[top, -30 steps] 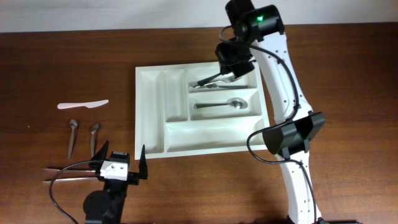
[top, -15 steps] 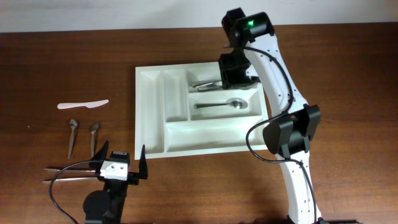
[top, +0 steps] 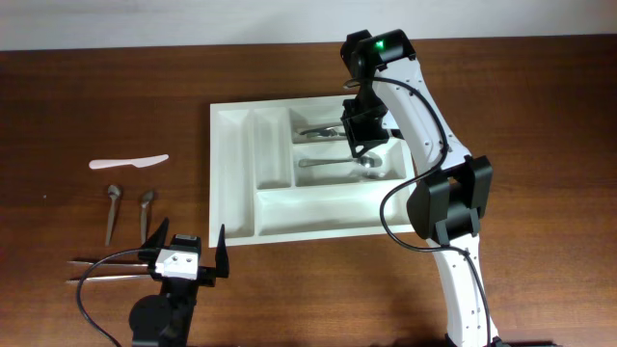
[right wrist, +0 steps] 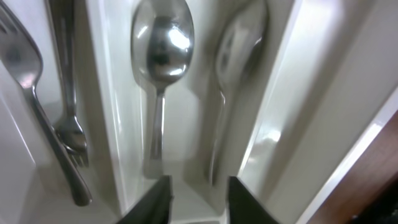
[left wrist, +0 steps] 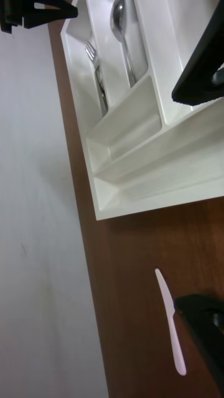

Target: Pack container

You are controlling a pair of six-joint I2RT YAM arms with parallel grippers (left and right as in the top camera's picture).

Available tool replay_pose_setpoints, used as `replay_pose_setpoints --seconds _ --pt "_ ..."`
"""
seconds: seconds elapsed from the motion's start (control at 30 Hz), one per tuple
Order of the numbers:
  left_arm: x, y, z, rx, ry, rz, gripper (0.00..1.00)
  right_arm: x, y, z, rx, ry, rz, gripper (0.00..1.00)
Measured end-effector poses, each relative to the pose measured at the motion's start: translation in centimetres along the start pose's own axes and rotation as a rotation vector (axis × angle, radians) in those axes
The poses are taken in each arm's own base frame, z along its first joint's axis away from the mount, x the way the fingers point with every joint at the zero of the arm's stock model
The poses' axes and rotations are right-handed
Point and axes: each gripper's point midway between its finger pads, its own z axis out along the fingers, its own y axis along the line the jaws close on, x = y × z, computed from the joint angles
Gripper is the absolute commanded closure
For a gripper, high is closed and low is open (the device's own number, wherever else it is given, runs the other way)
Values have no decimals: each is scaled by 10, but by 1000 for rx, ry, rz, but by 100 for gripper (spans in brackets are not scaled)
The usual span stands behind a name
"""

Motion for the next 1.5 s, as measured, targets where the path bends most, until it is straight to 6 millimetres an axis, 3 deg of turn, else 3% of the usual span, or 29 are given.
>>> replay_pose_setpoints --seconds 0.1,0.13,0.2,0.37,0.4,0.43,0.5,0.57,0.63,0.73,0.87,1.07,1.2,1.37,1.5 --pt "0 0 0 0 0 0 1 -7 1 0 -5 -32 -22 61" --pt "0 0 0 0 0 0 1 -12 2 -1 -8 -50 -42 54" --pt "0 0 0 0 0 0 1 -22 4 -2 -12 -84 -91 1" --pt "0 0 0 0 0 0 1 -93 21 -32 -76 -198 -281 1" --pt "0 0 0 0 0 0 1 -113 24 -43 -96 -217 -305 1" --pt "0 0 0 0 0 0 1 -147 24 -60 -128 -243 -326 1" --pt "0 0 0 0 0 0 1 -188 19 -81 -162 -275 -331 1" --pt "0 0 0 0 0 0 1 -248 2 -114 -206 -332 -330 1" --pt "0 0 0 0 0 0 1 -305 -27 -146 -227 -401 -376 1" --pt "0 0 0 0 0 0 1 -346 -57 -167 -218 -451 -498 1" --pt "0 3 0 -17 2 0 1 -368 -75 -167 -172 -461 -721 1" --pt "-3 6 0 -33 -11 0 1 -371 -66 -149 -141 -443 -909 1" --pt "-33 6 -2 -32 -138 2 1 -376 -60 -134 -126 -431 -944 1" --pt "-37 20 -10 -85 -44 -47 1 -389 -67 -108 -41 -404 -902 1" --pt "-82 37 -25 -135 31 -74 1 -394 -75 -97 -1 -381 -867 1"
